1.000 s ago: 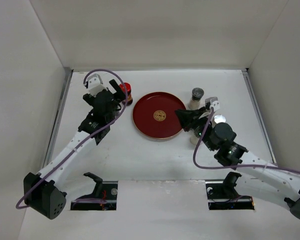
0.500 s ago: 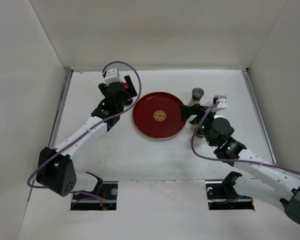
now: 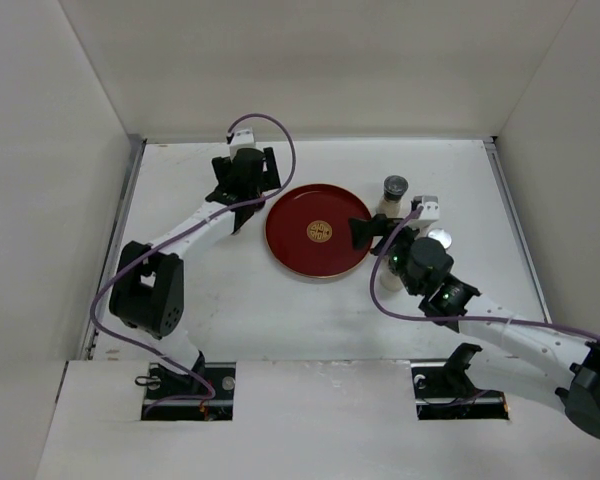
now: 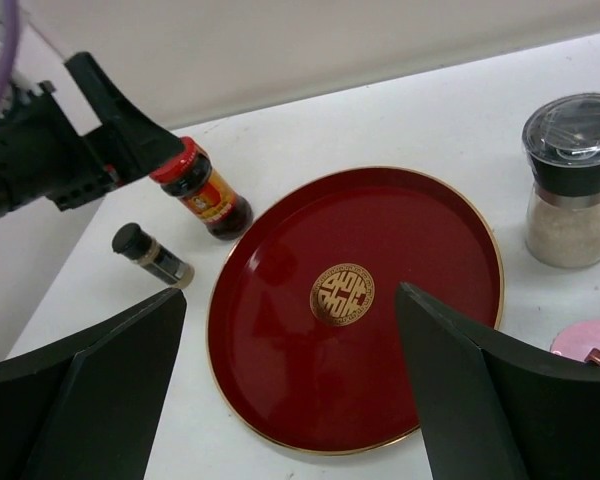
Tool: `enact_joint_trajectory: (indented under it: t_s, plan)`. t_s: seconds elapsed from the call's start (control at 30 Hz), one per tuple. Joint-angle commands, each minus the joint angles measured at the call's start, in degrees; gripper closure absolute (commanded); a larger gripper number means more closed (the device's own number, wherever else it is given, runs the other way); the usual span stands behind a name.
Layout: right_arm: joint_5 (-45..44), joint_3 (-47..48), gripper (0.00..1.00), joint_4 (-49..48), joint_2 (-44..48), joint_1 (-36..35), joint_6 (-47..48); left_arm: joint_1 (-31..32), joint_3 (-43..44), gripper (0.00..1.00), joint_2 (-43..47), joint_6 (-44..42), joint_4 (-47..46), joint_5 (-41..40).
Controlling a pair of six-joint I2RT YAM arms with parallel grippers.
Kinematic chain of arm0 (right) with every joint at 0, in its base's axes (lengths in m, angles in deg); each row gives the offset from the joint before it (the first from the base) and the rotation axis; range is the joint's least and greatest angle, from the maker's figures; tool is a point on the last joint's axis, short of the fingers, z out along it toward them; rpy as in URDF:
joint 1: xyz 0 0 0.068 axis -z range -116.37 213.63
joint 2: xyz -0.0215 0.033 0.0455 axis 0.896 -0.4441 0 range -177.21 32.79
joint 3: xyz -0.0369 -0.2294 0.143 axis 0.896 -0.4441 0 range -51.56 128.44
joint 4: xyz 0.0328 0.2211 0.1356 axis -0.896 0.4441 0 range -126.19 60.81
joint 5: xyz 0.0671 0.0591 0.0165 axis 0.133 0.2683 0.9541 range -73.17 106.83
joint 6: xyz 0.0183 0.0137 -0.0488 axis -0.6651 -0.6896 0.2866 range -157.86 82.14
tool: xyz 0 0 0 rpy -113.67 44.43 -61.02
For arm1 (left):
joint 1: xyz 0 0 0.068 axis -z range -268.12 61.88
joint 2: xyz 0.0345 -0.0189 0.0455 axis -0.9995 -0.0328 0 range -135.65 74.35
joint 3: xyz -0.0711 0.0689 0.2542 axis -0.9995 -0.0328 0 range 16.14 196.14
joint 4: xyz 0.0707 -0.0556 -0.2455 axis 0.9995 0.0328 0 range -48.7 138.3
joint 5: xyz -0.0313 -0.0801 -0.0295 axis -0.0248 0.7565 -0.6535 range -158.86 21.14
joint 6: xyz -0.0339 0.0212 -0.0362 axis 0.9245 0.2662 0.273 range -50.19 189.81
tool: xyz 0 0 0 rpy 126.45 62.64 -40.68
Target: Organize the condiment bottles
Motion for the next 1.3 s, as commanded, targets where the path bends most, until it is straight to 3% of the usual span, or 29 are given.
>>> enact_joint_trajectory:
  t_s: [0.0, 0.23, 0.63, 0.97, 1.27]
  plan:
    - [1.16, 0.84, 0.08, -3.61, -0.74, -0.92, 0.3, -1.25, 3.25, 0.05, -1.03, -1.75, -0.82, 0.31]
    - [1.26, 1.1, 0.07, -3.6, -0.57, -1.89, 1.0, -2.48, 4.48, 0.06, -4.9, -1.75, -1.97, 0.57]
    - [1.26, 1.1, 0.06, -3.6, -0.92, -1.89, 1.26, -3.71, 8.26, 0.17, -11.06, -1.66, -1.97, 3.56]
    - [1.61, 1.1, 0.05, -3.87, -1.62, -1.89, 1.26, -3.36, 7.65, 0.54, -9.57, -1.4, -1.88, 2.77]
    - [1.43, 0.93, 0.05, -3.96, -1.36, -1.89, 1.18, -2.66, 10.02, 0.61, -2.9, -1.58, -3.99, 1.89]
